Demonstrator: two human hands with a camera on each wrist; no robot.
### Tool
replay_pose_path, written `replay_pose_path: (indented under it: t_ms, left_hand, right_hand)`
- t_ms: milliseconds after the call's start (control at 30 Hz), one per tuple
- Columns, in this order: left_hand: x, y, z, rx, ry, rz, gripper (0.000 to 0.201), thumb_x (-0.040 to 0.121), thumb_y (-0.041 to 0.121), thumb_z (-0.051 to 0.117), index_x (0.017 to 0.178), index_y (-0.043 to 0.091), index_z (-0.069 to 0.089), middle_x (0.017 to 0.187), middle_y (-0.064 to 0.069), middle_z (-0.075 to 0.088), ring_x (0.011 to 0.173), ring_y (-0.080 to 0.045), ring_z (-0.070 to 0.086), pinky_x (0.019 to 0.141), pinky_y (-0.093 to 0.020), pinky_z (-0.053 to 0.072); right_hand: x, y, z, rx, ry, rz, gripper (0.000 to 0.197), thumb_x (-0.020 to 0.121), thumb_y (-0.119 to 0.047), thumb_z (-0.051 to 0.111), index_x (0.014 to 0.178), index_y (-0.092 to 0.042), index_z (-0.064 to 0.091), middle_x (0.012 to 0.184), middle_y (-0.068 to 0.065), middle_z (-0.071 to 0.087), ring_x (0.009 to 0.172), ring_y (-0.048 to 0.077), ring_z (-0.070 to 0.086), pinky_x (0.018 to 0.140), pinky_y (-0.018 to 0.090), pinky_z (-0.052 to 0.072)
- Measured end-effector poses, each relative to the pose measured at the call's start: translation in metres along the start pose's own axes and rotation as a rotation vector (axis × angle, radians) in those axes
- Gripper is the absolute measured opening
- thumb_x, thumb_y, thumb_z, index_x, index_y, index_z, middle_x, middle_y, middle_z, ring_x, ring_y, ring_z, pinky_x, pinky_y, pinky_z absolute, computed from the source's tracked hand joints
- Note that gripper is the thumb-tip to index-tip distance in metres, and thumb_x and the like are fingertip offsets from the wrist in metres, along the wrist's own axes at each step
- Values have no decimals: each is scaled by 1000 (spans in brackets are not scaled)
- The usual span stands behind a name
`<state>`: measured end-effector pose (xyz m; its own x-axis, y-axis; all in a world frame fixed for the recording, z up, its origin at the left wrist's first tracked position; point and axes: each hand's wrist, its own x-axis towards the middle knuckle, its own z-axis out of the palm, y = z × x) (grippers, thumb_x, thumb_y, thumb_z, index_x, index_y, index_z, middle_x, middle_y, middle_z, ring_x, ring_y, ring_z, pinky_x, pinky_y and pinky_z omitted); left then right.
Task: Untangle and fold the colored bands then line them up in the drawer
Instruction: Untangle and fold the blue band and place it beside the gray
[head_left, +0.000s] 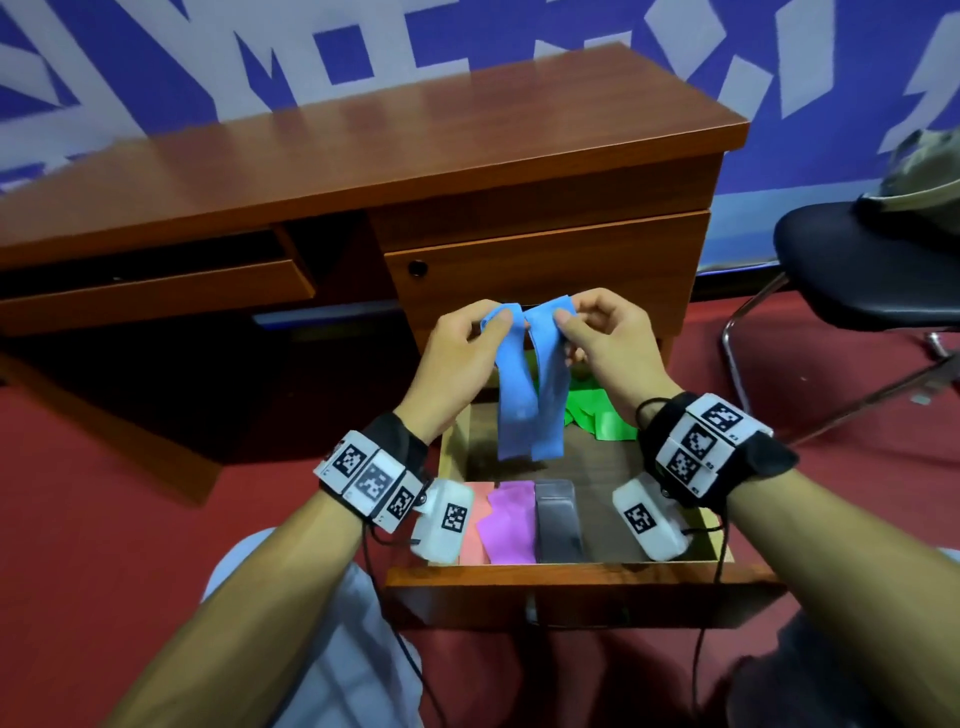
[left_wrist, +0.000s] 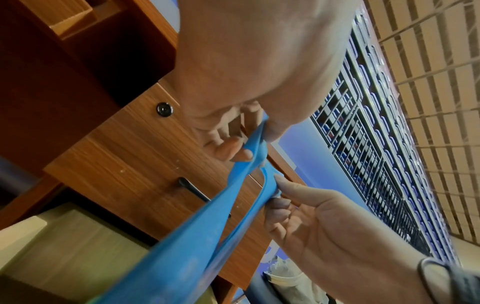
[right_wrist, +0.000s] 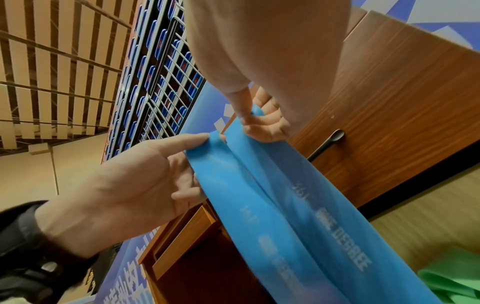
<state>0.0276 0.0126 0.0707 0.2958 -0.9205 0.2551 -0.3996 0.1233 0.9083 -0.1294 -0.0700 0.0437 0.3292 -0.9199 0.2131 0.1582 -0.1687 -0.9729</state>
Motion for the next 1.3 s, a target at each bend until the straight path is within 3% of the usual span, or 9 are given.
replay_pose_path:
  t_ms: [67,133,200,267,367,600,833,967,1300]
  left_hand:
    - [2,-4,-7,81,64,40,24,99,32,55,96,23,77,91,16,71,84,-2,65,75,-35,55]
    - [3,-4,-12,142,102,65,29,96,34,54,106,25,79,109,8,70,104,-6,66,92,-35,53]
    - [4,-3,-14,111,96,43,29,97,28,53,106,28,80,102,11,71,95,-7,67,85,-31,53]
    - [5,-2,-15,43,95,-41,29,98,17,53,103,21,81,81,13,71,64,-10,57,59,-27,45]
    - [6,-2,-14,-19,96,-188,23,93,3,59,100,10,79,90,-3,75,66,-20,55,47,-25,40]
    - [5,2,-15,-6,-23,-279,19,92,7,71,109,3,77,90,-6,78,66,-4,68,51,-18,49]
    - [2,4,-23,58,-176,-294,17,95,10,69,109,9,78,93,-6,79,72,-6,66,54,-19,49]
    - [0,8,-22,29,-161,-368,17,91,14,72,106,9,80,68,4,74,61,-5,62,51,-18,46]
    - [-1,5,-24,-47,-126,-379,18,91,5,73,108,0,78,94,-16,77,60,-4,64,56,-16,51]
  right_hand:
    - [1,0,-1,3,4,-18,6,96,-8,64,97,-3,61,73,12,60,56,18,53,50,22,44]
    - [1,-1,-2,10,-8,-37,6,96,-9,65,97,-4,62,73,10,62,58,20,54,53,25,45]
    - [1,-3,-3,33,-33,-51,5,95,-10,66,96,-6,62,72,7,62,58,20,54,55,26,45]
    - [0,-5,-3,70,-84,-49,3,94,-9,66,94,-8,63,70,6,61,58,19,53,55,27,43]
    - [-3,-5,-1,119,-199,5,4,92,-7,68,92,-10,64,66,6,60,55,18,51,53,27,40]
    - [-8,1,2,-11,-289,32,6,93,-8,68,98,-5,68,73,9,65,58,18,54,59,31,48]
    - [-3,5,-3,-152,-382,13,9,92,-7,69,88,-15,66,75,1,64,61,14,57,57,28,47]
    - [-1,8,-2,-176,-397,23,8,92,-7,70,89,-13,66,73,-1,62,63,15,57,57,30,47]
    - [0,10,-4,-182,-430,54,4,91,-10,71,92,-13,69,77,2,66,69,18,60,63,32,50]
